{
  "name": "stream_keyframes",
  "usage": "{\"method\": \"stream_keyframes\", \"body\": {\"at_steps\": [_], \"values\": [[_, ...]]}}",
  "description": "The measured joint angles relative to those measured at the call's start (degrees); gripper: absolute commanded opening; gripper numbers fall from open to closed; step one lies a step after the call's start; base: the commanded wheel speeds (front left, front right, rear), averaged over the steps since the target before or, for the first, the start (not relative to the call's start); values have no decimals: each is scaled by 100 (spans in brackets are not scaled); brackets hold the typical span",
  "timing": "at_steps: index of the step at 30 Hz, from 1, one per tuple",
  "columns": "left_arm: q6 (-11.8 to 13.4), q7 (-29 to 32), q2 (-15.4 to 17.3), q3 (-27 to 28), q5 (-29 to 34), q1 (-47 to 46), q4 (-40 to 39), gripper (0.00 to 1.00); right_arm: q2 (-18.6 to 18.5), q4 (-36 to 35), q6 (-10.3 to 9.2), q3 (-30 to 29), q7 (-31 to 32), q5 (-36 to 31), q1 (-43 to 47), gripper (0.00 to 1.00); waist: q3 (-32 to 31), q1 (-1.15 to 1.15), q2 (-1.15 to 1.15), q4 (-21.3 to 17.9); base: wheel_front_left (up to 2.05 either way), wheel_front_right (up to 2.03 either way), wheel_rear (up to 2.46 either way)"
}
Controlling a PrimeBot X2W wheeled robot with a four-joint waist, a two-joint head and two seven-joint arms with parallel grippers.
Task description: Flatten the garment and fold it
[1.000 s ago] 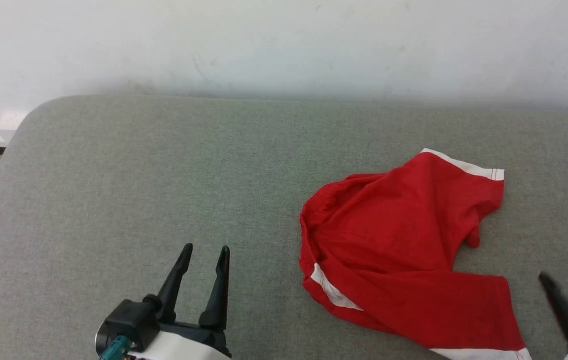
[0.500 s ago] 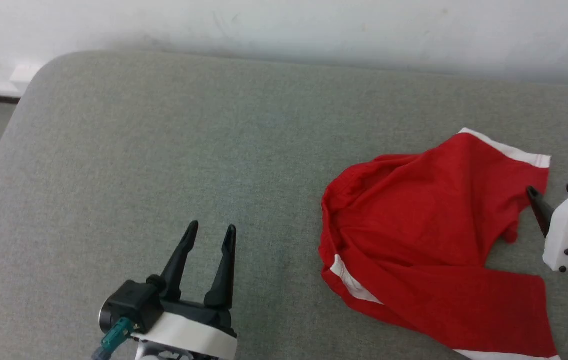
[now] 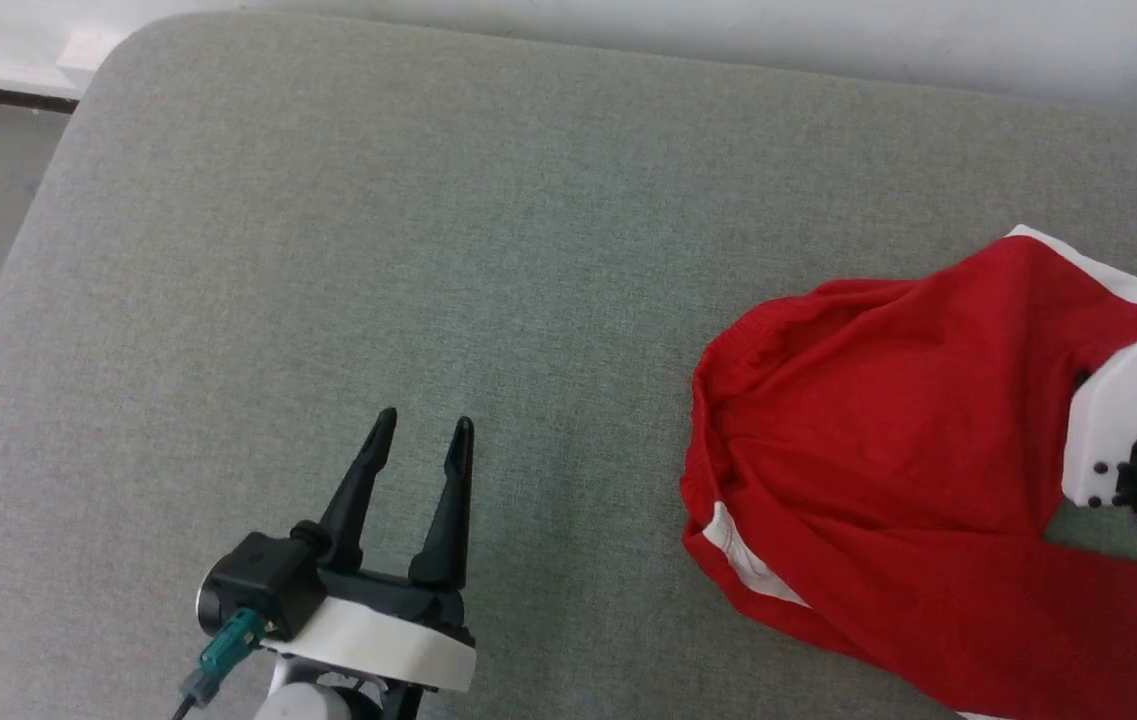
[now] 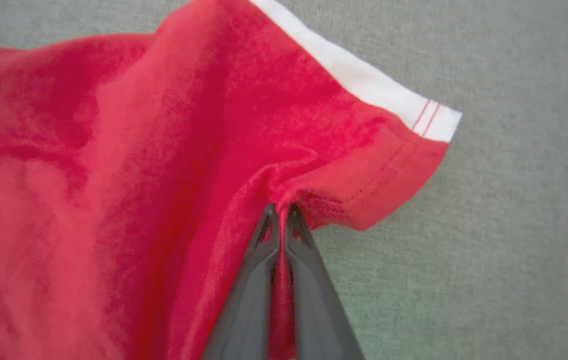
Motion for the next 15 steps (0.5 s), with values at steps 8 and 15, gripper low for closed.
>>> {"method": "stream_keyframes", "body": {"at_steps": [8,15], "values": [[-1,0,0,18,0,4,54,100,-238,-304,1,-123,-79,126,-67,0,-186,-2,0,-152,0,0,0],[-1,0,-1,5,1,8,64,100,-358,-499,0,-631,82,64,645,76,-316,-2,0,-284,0,0,0]]}}
